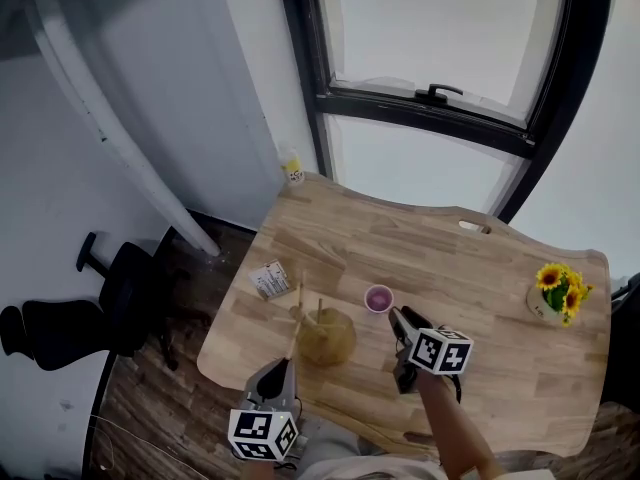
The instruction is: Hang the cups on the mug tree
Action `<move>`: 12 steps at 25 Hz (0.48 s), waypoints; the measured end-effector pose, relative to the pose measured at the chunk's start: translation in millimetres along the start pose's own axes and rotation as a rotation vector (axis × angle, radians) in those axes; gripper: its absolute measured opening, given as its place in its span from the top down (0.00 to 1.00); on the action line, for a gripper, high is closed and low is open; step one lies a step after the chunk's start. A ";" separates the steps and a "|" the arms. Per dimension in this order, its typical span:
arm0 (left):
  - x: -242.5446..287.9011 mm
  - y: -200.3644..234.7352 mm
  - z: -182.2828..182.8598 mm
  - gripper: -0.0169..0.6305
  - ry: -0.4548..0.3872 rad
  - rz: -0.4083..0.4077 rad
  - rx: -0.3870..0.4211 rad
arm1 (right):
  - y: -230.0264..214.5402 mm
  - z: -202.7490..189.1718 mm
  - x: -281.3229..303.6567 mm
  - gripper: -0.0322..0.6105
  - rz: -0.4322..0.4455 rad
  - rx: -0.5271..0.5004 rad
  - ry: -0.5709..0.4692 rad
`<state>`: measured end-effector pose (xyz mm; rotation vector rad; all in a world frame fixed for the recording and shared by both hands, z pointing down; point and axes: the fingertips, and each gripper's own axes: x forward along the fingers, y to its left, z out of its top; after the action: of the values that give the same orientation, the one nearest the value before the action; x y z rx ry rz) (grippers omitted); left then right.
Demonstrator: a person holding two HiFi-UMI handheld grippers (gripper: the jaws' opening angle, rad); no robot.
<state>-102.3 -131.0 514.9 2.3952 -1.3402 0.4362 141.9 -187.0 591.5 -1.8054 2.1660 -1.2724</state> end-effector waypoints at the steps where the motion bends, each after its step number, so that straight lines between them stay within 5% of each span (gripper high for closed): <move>1: 2.3 1.1 -0.8 0.97 0.003 -0.003 -0.003 | -3.6 -1.5 4.7 0.77 -0.005 0.019 0.006; 12: 19.1 8.1 -6.1 0.97 0.021 -0.041 -0.009 | -37.3 -20.8 42.6 0.76 -0.054 0.210 0.060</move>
<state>-100.3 -146.5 529.9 2.4001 -1.2785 0.4419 147.4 -210.5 646.8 -1.7753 1.9381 -1.5203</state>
